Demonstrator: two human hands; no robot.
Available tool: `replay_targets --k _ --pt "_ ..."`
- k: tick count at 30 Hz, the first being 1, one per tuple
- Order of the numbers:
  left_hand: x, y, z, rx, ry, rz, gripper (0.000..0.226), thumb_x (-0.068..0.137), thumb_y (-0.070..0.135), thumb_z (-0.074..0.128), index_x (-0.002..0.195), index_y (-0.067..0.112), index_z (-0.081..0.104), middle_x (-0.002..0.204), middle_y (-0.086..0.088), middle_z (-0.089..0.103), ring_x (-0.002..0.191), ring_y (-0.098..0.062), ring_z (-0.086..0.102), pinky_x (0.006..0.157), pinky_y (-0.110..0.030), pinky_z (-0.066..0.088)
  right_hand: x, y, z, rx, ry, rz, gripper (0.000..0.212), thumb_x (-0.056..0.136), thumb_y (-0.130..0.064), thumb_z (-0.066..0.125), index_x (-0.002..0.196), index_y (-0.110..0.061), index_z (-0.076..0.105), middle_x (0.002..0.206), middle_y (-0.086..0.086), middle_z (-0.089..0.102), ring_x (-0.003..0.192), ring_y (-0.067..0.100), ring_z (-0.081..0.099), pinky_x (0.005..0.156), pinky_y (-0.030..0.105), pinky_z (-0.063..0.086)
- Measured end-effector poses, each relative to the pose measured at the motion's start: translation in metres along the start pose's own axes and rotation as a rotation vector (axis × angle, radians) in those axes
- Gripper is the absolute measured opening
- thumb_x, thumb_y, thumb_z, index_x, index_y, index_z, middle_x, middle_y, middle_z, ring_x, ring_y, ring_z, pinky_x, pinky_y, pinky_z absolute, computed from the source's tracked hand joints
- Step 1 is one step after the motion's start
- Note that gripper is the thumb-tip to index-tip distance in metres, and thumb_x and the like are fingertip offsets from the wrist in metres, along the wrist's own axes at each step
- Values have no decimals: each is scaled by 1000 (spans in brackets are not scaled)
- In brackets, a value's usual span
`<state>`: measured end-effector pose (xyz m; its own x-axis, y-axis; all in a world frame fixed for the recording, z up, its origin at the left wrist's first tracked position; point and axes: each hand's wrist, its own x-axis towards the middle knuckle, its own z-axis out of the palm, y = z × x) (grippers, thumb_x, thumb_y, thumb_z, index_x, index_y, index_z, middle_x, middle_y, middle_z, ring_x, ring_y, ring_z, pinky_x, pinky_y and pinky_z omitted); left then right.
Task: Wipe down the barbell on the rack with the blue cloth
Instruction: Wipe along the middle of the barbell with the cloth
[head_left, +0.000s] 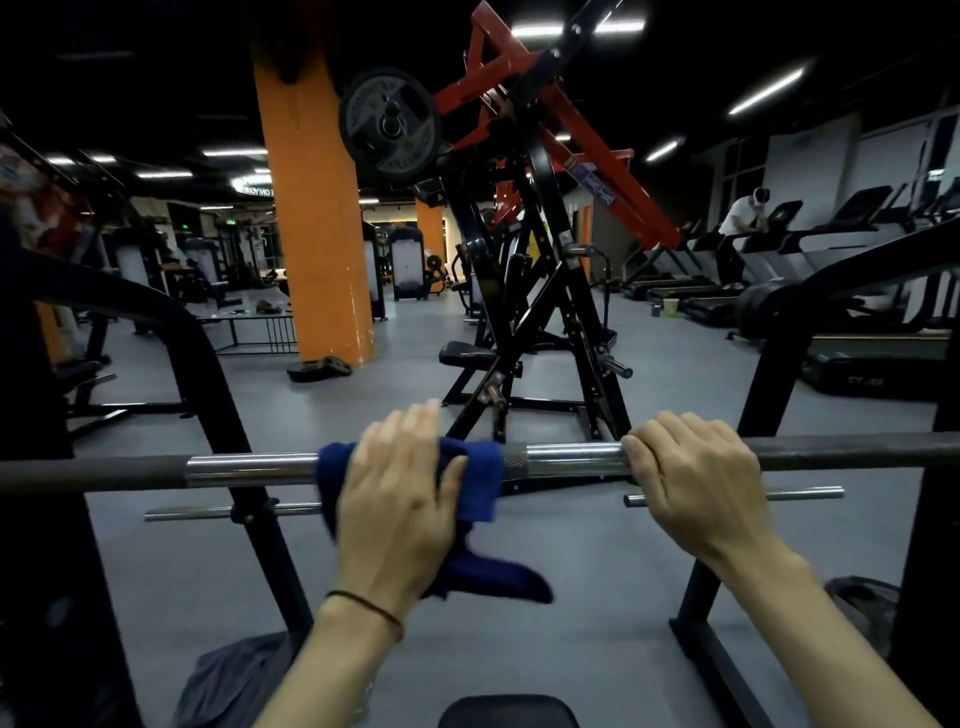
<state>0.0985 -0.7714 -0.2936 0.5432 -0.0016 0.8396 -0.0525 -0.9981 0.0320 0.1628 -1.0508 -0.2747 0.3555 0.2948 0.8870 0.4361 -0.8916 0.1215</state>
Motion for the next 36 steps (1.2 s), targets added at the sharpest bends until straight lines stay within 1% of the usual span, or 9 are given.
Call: replay_targets --k 4,6,10,14,19,22,25,31,36 --pt "4 12 4 39 83 -145 48 106 37 28 120 11 66 124 -10 65 120 -34 56 117 -50 29 9 -12 10 -51 115 66 53 106 -35 37 57 -17 47 52 -1 46 45 26 44 54 29 23" --pt "9 50 14 -16 103 -71 39 105 33 33 111 15 67 118 -7 64 117 -33 56 117 -50 28 14 -15 9 -72 117 81 58 106 -36 37 52 -17 46 46 0 48 39 27 44 52 26 21" --pt "13 104 27 -60 33 154 44 107 37 31 132 16 60 126 -6 62 123 -32 54 115 -47 33 20 -16 -1 -80 42 81 57 100 -31 41 45 -16 47 40 2 50 33 28 47 51 21 11" --pt "7 59 16 -33 31 184 45 105 39 40 137 14 59 128 -9 62 122 -33 55 111 -44 35 23 -16 -7 -103 -56 153 60 96 -30 40 39 -14 48 35 3 43 29 26 41 55 16 1" --pt "-1 -17 -1 19 87 3 46 104 39 35 124 9 64 118 -11 65 114 -35 57 110 -49 36 32 -16 -10 -197 -254 174 56 99 -25 39 45 -19 25 44 -9 20 41 24 32 49 21 5" --pt "7 9 5 -9 136 -90 40 103 32 34 108 12 69 109 -8 65 104 -33 58 107 -51 37 41 -9 -9 -165 -449 160 49 104 -30 29 58 -17 40 59 -2 41 54 19 40 49 30 19" --pt "15 73 21 -77 125 69 36 105 32 34 114 17 67 108 -3 63 104 -31 58 108 -48 37 52 -9 -14 -63 -607 197 30 100 -19 34 71 -15 39 70 2 45 60 22 39 57 35 29" --pt "12 82 24 -31 51 194 45 108 39 32 136 15 59 118 -6 62 114 -31 57 108 -43 37 39 -8 -14 -109 -449 193 57 107 -41 27 57 -18 42 56 -5 42 61 25 48 56 36 26" --pt "2 7 7 19 75 36 50 107 41 31 130 9 62 117 -10 65 113 -35 58 110 -46 36 11 -4 -1 30 -9 16 45 107 -40 30 65 -25 37 60 -11 32 53 17 34 52 29 20"
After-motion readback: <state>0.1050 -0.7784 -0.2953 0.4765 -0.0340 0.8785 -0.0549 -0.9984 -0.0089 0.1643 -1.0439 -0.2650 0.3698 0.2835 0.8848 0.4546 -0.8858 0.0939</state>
